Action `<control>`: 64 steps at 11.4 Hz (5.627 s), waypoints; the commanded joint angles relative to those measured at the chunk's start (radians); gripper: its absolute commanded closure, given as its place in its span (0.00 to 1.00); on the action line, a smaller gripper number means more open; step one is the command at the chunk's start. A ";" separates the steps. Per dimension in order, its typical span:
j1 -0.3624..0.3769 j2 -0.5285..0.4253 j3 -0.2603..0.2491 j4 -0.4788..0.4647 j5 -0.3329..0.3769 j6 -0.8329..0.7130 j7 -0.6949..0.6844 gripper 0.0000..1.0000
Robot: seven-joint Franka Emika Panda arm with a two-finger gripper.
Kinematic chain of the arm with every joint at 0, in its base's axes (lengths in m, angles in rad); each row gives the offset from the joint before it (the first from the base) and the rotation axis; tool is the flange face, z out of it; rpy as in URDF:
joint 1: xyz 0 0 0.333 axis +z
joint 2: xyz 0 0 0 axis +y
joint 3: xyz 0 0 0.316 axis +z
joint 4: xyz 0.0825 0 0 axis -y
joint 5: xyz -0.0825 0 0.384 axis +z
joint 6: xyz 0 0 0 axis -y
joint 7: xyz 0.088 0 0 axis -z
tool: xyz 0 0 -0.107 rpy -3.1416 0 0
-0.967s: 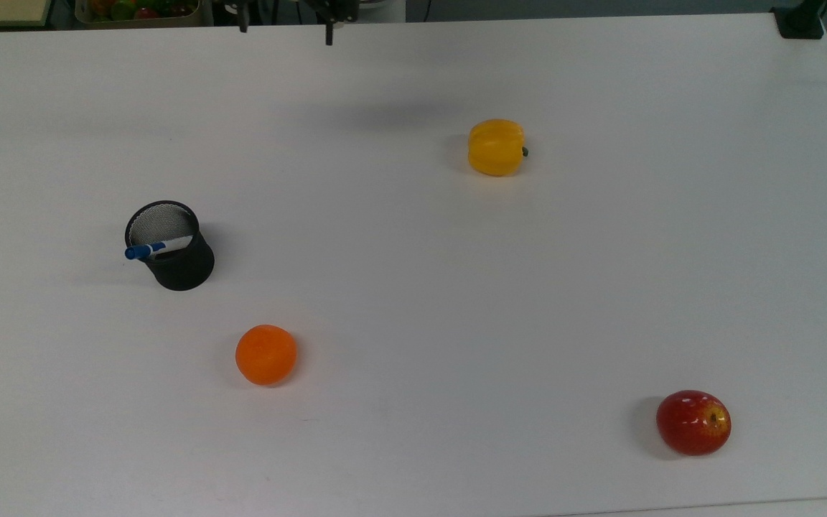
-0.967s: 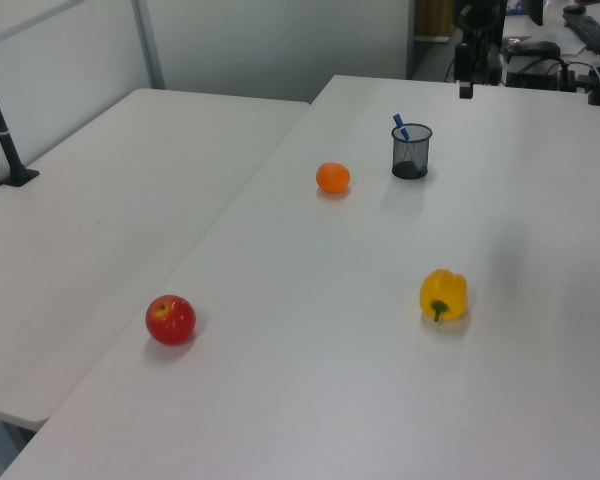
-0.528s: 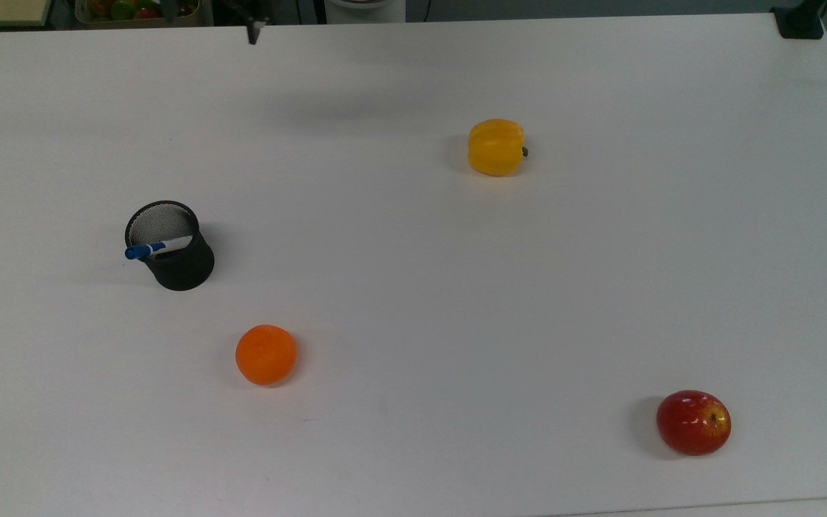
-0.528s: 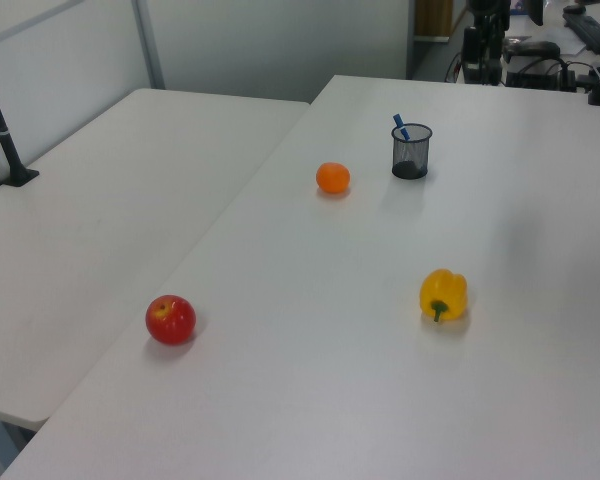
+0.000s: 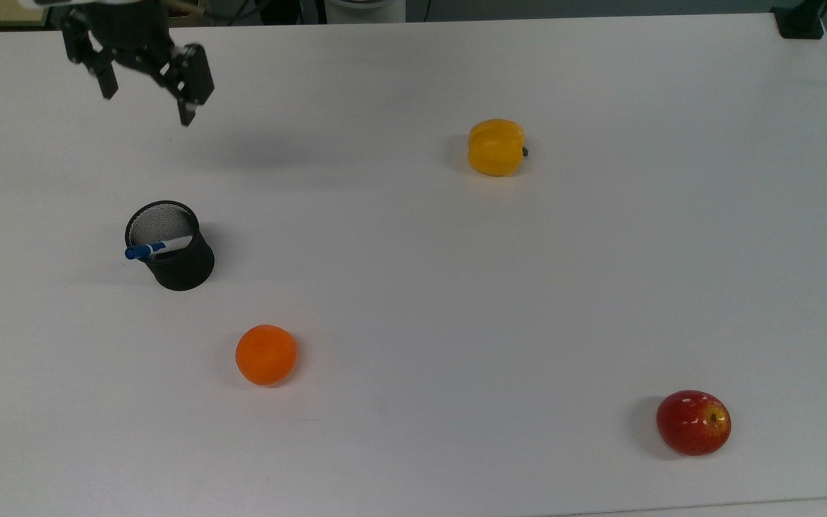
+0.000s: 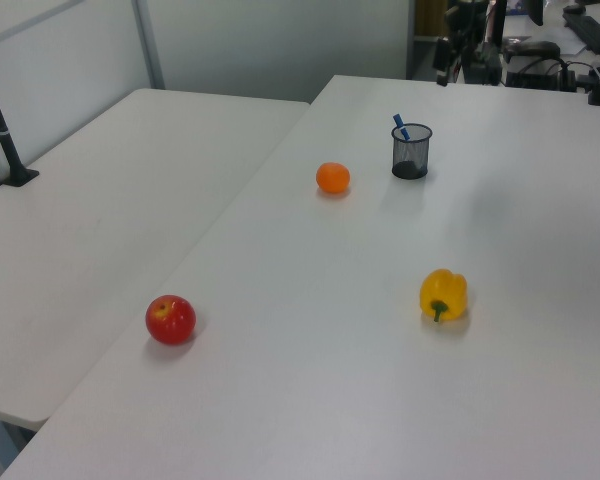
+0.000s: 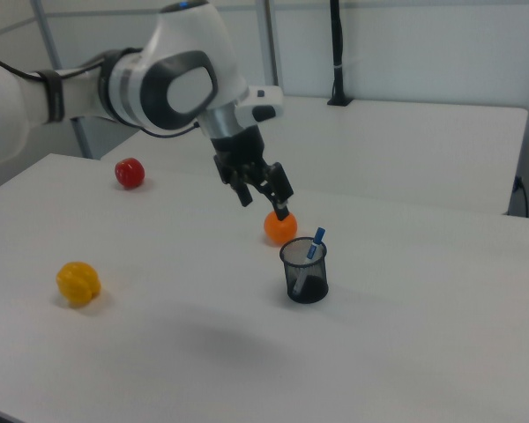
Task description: Take marker pen
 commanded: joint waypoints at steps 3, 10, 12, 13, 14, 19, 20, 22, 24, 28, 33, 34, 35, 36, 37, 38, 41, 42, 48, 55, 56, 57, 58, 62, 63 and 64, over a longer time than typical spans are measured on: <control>-0.004 0.135 -0.008 0.001 -0.013 0.291 0.128 0.04; -0.002 0.264 -0.025 0.001 -0.103 0.546 0.260 0.30; 0.002 0.269 -0.023 0.000 -0.134 0.552 0.288 0.44; 0.004 0.279 -0.025 0.000 -0.152 0.569 0.318 0.51; 0.002 0.281 -0.023 0.000 -0.174 0.586 0.346 0.55; 0.008 0.289 -0.023 -0.002 -0.189 0.589 0.365 0.71; 0.010 0.287 -0.023 -0.002 -0.188 0.589 0.365 0.74; 0.011 0.285 -0.023 -0.002 -0.186 0.589 0.365 0.83; 0.013 0.279 -0.023 -0.002 -0.185 0.588 0.365 0.88; 0.013 0.234 -0.023 0.000 -0.181 0.584 0.379 0.90; 0.014 0.120 -0.013 0.000 -0.188 0.578 0.374 0.89; 0.016 0.106 -0.009 0.000 -0.188 0.575 0.374 0.89; 0.036 0.100 -0.009 0.001 -0.188 0.546 0.374 0.89; 0.060 0.091 -0.009 0.006 -0.188 0.510 0.374 0.89; 0.091 0.083 -0.009 0.009 -0.188 0.461 0.373 0.89; 0.120 0.078 -0.009 0.013 -0.185 0.403 0.371 0.89; 0.229 0.080 0.004 0.009 -0.172 0.247 0.359 0.89; 0.244 0.084 0.035 0.003 -0.171 0.194 0.356 0.89; 0.310 0.155 0.150 -0.031 -0.050 -0.011 0.229 0.86; 0.320 0.256 0.150 -0.022 -0.048 0.008 0.178 0.72; 0.320 0.256 0.150 -0.020 -0.048 0.008 0.178 0.58; 0.320 0.255 0.150 -0.010 -0.048 0.005 0.181 0.35; 0.320 0.250 0.150 -0.008 -0.049 0.002 0.188 0.12; 0.311 0.140 0.149 -0.008 -0.062 -0.082 0.175 0.00; 0.308 0.099 0.149 -0.013 -0.062 -0.122 0.161 0.00; 0.294 0.051 0.149 -0.017 -0.060 -0.185 0.123 0.00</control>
